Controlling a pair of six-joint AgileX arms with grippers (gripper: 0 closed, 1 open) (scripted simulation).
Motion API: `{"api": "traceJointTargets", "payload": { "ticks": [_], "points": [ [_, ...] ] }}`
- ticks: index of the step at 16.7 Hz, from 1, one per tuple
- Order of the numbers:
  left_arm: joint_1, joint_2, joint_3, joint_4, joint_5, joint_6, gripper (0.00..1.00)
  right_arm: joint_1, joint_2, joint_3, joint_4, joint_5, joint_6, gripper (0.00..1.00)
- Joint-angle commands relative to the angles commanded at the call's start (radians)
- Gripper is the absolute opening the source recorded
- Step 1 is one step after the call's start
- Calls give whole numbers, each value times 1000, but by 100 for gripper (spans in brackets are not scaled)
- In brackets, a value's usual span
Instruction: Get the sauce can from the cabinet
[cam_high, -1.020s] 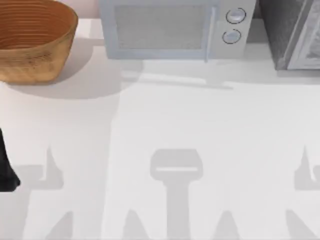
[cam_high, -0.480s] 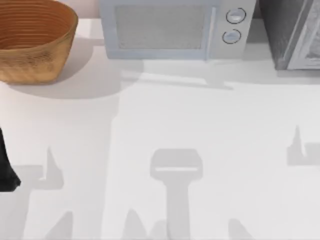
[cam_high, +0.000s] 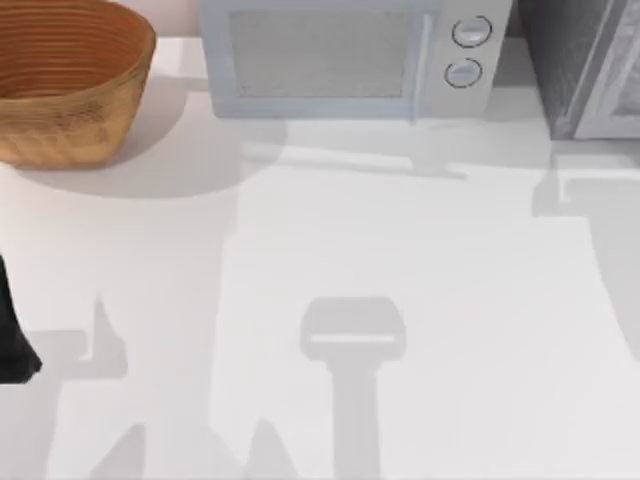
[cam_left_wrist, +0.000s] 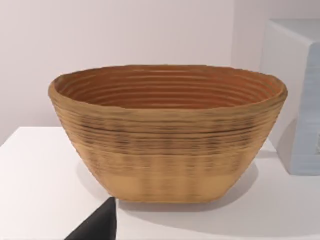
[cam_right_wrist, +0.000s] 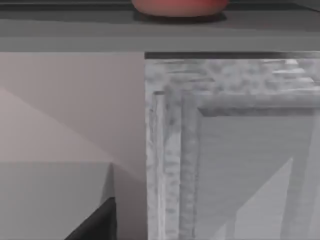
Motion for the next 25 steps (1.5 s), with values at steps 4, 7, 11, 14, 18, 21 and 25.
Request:
{"api": "traceJointTargets", "payload": {
  "ticks": [4,7,11,14,18,21,25],
  "points": [
    [0,0,0,0,0,0,100,35,252,337,-82,37,0,100],
    [0,0,0,0,0,0,100,54,385,522,-124,55,-1,100],
    [0,0,0,0,0,0,100,68,465,630,-148,65,-2,100],
    [0,0,0,0,0,0,100,68,466,631,-148,65,-2,100],
    [0,0,0,0,0,0,100,53,480,645,-142,56,0,100],
    [0,0,0,0,0,0,100,27,537,686,-131,33,2,100],
    [0,0,0,0,0,0,100,-6,603,733,-115,3,3,100]
  ]
}}
